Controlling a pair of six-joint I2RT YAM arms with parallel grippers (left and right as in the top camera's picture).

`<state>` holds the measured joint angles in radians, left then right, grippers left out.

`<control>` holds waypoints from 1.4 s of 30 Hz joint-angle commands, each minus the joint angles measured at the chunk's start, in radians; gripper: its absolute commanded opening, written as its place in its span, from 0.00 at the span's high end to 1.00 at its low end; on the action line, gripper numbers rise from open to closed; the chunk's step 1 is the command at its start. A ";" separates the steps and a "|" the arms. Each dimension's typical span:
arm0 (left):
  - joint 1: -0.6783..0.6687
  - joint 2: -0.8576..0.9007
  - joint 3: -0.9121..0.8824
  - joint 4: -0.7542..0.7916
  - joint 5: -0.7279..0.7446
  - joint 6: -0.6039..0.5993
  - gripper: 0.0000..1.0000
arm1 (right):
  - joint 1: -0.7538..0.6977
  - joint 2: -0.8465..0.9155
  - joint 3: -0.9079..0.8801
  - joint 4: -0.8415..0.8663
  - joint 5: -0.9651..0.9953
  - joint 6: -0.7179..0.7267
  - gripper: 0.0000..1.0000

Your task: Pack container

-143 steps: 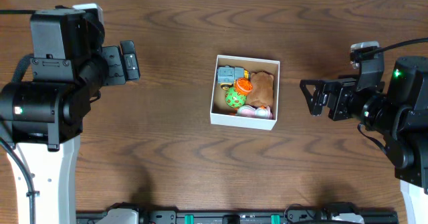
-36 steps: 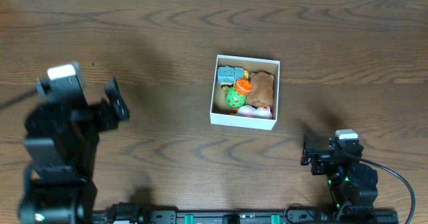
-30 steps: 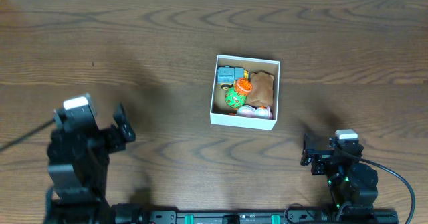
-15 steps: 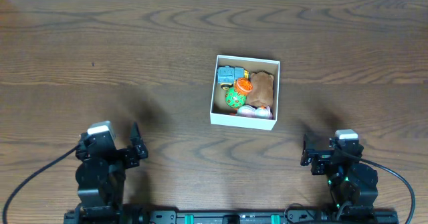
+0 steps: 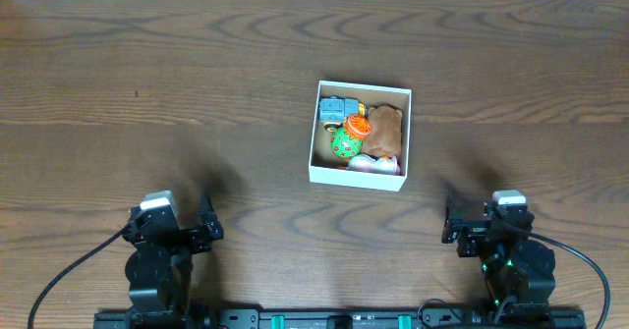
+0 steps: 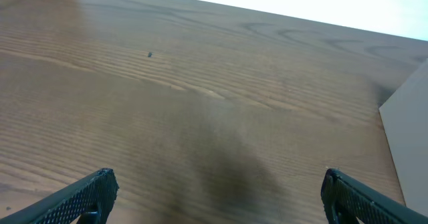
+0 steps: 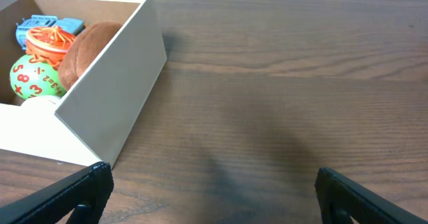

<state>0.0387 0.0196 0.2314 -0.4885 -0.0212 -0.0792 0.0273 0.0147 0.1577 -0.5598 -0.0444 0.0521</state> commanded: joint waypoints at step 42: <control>0.004 -0.016 -0.097 0.011 0.013 -0.008 0.02 | -0.008 -0.009 -0.010 -0.001 0.011 0.014 0.01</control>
<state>0.0387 0.0101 0.1520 -0.4778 -0.0071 -0.0792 0.0277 0.0143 0.1577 -0.5598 -0.0444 0.0521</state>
